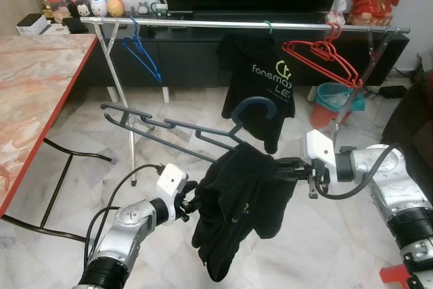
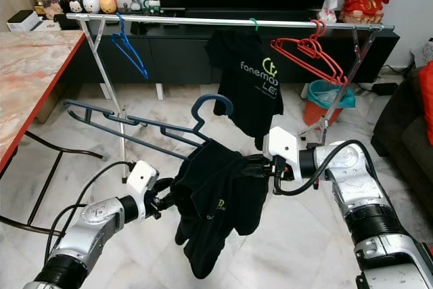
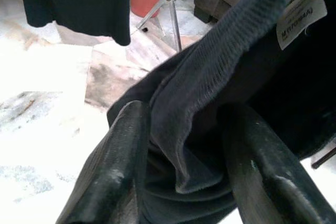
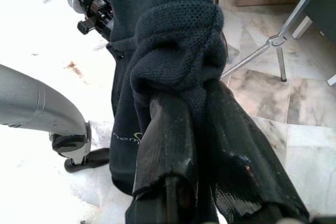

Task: Hang hanger

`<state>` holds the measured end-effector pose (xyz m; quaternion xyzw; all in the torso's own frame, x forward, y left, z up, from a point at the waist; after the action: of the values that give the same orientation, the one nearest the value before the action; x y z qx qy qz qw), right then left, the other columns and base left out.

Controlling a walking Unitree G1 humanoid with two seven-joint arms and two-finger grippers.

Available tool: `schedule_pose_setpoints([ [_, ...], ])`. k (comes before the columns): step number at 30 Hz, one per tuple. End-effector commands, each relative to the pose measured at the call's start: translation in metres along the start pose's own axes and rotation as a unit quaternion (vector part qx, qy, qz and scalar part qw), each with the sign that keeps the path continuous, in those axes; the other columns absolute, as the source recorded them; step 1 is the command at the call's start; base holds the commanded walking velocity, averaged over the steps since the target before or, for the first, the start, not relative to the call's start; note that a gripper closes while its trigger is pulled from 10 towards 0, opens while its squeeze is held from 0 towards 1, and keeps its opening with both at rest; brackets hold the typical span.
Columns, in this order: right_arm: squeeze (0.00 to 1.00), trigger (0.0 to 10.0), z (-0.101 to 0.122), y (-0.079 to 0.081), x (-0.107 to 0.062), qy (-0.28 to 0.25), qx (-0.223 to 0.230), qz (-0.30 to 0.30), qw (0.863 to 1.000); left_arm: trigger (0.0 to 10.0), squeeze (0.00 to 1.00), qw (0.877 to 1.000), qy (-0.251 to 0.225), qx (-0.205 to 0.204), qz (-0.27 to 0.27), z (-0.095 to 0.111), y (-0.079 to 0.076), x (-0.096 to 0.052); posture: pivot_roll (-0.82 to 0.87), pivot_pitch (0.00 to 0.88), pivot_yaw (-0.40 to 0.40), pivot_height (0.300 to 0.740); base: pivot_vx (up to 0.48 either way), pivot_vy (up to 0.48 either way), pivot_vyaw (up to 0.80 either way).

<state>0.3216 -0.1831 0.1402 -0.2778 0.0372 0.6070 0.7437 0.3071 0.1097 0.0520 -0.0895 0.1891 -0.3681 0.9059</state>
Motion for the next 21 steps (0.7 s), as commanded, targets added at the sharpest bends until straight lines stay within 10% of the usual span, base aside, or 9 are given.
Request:
schedule_pose_setpoints([
  [1, 0.0, 0.0, 0.0091, -0.0056, -0.0035, -0.014, -0.015, -0.013, 1.0, 0.0, 0.0, 1.0, -0.005, 0.001, -0.01, 0.0027, -0.001, 0.0014, 0.05, 0.0, -0.045, 0.74, 0.0, 0.0, 0.0],
  [21, 0.0, 0.0, 0.0044, -0.0048, -0.0019, -0.007, -0.007, -0.02, 1.0, 0.0, 0.0, 0.999, -0.004, -0.004, -0.031, 0.0001, -0.0038, -0.0022, 0.05, 0.0, -0.047, 0.74, 0.0, 0.0, 0.0],
])
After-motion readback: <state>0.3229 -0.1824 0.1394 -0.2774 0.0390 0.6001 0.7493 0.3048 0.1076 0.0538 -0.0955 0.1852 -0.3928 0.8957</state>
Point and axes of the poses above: a point about 5 cm out from each wrist's last joint towards the gripper, its own x axis pointing out of the wrist towards the gripper, its own z axis along the axis of the wrist's last joint, y = z × x, the point moved 2 cm from there along x, pointing out of the wrist towards the gripper, and after that the axes turned 13 degrees about -x, right-handed, at the moved point
